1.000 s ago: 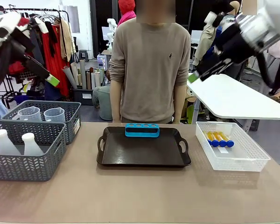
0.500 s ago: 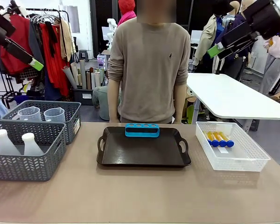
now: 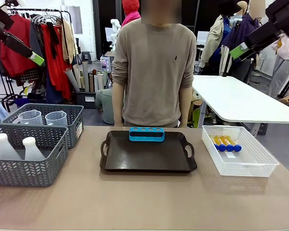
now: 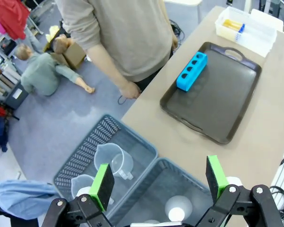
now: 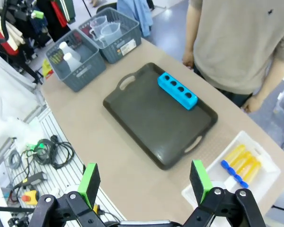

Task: Prepare the laboratory tools.
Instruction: Pick up one Large Measuring Cup and place it on the Handle tray.

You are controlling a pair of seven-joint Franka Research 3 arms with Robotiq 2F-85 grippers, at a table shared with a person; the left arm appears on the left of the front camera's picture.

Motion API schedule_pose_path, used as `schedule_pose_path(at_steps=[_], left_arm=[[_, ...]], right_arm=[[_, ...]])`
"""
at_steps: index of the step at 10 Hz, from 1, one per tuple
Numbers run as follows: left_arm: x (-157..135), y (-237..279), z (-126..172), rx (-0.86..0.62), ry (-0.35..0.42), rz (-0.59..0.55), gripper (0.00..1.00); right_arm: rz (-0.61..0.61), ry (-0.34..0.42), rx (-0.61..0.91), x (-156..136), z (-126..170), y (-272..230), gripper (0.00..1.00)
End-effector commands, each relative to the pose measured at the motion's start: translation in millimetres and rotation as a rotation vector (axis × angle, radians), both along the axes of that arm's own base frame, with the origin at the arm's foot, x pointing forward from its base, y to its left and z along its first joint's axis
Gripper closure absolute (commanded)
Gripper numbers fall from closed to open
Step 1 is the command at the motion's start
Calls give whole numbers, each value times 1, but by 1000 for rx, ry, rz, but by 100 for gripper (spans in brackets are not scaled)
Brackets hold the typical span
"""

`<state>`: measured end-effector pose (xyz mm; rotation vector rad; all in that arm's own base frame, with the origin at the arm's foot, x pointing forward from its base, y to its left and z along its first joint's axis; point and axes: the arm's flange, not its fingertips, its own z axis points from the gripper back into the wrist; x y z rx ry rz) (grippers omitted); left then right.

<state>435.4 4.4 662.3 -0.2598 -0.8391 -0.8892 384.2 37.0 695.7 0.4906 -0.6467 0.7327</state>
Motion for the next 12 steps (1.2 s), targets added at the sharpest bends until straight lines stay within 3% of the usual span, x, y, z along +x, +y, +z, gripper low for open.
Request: schedule_pose_path(at_steps=[1, 6, 12], left_arm=[[5, 1, 6, -55, 35, -44, 0], [1, 1, 13, -56, 19, -13, 0], [1, 1, 10, -43, 27, -13, 0]], right_arm=[[23, -31, -51, 3, 0, -16, 0], [58, -68, -118, 0, -18, -23, 0], [33, -46, -72, 2, -8, -21, 0]])
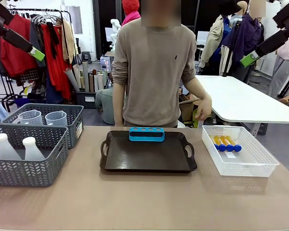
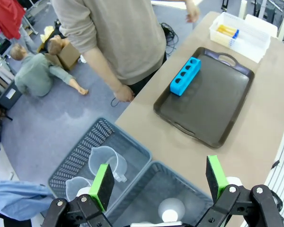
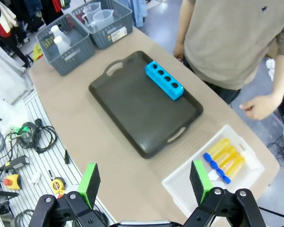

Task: Prepare the laboratory tools.
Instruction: Pick up one Large Measuring Cup and place it on the Handle tray.

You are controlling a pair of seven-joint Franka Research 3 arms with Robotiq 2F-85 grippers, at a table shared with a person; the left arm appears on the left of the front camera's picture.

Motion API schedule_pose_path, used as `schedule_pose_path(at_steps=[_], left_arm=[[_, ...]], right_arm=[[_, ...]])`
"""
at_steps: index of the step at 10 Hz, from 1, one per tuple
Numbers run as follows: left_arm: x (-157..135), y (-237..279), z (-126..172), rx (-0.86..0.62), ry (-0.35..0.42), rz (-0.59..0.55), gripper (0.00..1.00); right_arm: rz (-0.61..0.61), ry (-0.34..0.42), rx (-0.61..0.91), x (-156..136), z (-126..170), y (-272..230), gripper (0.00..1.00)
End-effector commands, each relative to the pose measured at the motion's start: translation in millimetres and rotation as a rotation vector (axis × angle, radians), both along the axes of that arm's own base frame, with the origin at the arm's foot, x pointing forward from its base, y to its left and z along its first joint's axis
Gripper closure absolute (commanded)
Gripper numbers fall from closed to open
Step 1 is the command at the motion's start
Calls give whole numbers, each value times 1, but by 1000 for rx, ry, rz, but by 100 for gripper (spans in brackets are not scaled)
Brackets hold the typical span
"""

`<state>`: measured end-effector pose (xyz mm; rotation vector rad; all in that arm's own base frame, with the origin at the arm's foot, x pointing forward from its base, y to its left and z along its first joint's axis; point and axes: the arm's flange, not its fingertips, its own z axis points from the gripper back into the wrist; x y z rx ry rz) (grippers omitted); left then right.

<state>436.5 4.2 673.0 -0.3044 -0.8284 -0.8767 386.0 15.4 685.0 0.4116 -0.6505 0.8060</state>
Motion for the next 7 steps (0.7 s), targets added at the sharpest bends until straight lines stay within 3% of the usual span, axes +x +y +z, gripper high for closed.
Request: schedule_pose_path(at_steps=[1, 7], left_arm=[[0, 1, 0, -9, -1, -6, 0], [0, 1, 0, -9, -1, -6, 0]], right_arm=[[-5, 2, 11, 0, 2, 0, 0], [-5, 2, 11, 0, 2, 0, 0]])
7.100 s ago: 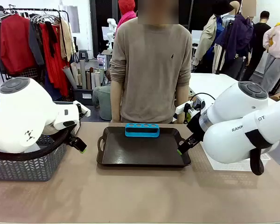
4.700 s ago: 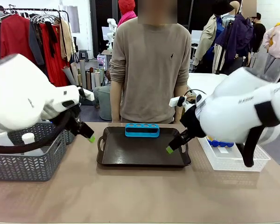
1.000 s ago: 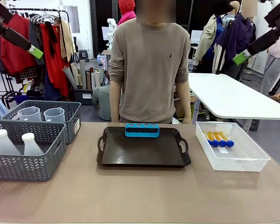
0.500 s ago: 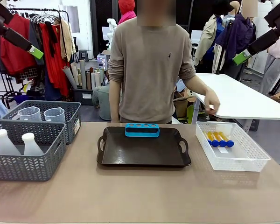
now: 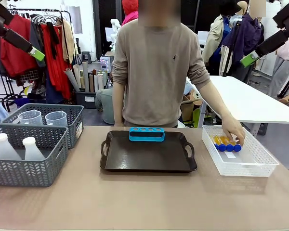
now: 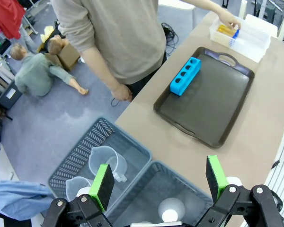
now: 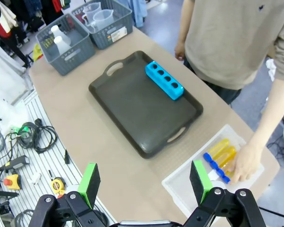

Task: Prepare the laboratory tools.
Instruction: Pick up one Large Measuring Cup and place it on the Handle tray.

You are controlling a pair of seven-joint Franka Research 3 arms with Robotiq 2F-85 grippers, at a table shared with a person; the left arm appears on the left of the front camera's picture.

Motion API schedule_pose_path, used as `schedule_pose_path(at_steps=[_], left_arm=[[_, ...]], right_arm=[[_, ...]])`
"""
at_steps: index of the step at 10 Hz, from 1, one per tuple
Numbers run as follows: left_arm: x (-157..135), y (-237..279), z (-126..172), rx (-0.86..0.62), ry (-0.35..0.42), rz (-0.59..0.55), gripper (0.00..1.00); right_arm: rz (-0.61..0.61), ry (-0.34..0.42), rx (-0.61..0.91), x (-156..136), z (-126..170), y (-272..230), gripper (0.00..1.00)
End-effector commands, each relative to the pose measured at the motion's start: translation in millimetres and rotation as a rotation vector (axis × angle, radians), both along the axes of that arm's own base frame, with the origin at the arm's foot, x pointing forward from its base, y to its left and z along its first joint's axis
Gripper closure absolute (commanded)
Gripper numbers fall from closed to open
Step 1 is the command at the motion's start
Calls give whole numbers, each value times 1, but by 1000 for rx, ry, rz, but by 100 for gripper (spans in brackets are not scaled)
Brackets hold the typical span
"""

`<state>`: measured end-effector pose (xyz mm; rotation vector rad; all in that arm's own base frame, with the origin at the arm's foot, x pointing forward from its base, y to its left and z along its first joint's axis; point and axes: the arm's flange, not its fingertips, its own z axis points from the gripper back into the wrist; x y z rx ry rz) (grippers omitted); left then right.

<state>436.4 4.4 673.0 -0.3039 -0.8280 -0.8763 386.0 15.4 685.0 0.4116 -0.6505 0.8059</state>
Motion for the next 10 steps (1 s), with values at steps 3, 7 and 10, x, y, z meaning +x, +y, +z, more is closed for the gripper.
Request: schedule_pose_path(at_steps=[3, 7, 10], left_arm=[[0, 1, 0, -10, -1, -7, 0], [0, 1, 0, -10, -1, -7, 0], [0, 1, 0, -10, -1, -7, 0]], right_arm=[[-5, 2, 11, 0, 2, 0, 0], [-5, 2, 11, 0, 2, 0, 0], [-5, 2, 11, 0, 2, 0, 0]])
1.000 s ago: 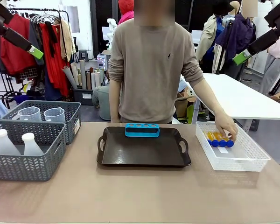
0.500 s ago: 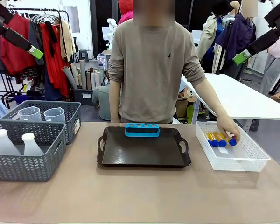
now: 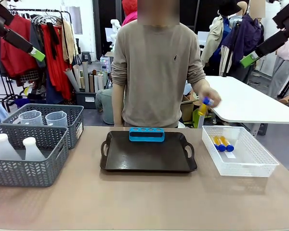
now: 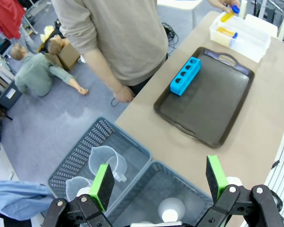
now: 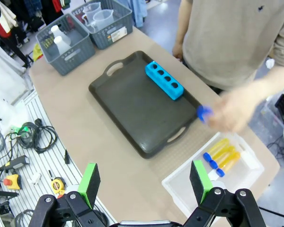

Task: Prepare the laboratory tools.
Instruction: Pick up one Large Measuring Cup and place it on the Handle tray.

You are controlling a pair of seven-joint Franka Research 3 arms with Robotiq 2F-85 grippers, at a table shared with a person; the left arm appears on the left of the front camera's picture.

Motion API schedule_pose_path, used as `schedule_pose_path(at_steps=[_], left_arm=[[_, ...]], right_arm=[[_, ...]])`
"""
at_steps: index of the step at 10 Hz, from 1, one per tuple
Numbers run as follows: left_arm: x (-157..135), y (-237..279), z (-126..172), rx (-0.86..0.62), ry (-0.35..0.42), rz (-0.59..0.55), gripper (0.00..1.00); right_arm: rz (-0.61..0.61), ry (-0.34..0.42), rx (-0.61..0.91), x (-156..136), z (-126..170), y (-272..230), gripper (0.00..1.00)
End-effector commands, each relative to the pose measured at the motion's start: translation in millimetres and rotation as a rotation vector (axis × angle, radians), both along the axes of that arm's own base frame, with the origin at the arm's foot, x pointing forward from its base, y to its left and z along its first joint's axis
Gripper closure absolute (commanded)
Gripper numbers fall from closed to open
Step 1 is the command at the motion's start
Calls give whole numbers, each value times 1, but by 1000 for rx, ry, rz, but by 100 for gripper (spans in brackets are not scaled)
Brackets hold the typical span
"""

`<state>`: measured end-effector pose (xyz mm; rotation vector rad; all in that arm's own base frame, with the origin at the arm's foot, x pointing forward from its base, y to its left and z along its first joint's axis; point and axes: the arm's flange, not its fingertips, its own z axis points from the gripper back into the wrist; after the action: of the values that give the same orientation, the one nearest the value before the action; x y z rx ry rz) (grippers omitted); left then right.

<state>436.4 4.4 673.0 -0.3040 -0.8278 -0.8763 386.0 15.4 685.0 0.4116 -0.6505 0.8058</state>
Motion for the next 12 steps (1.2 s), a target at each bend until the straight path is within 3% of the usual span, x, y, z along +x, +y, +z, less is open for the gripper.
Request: schedule_pose_path(at_steps=[1, 5, 9, 11, 12], left_arm=[[0, 1, 0, -10, -1, -7, 0], [0, 0, 0, 0, 0, 0, 0], [18, -37, -38, 322, 72, 199, 0], [37, -46, -65, 426, 198, 342, 0], [46, -43, -78, 464, 223, 389, 0]], right_arm=[[-5, 2, 11, 0, 2, 0, 0], [-5, 2, 11, 0, 2, 0, 0], [-5, 2, 11, 0, 2, 0, 0], [-5, 2, 11, 0, 2, 0, 0], [-5, 2, 11, 0, 2, 0, 0]])
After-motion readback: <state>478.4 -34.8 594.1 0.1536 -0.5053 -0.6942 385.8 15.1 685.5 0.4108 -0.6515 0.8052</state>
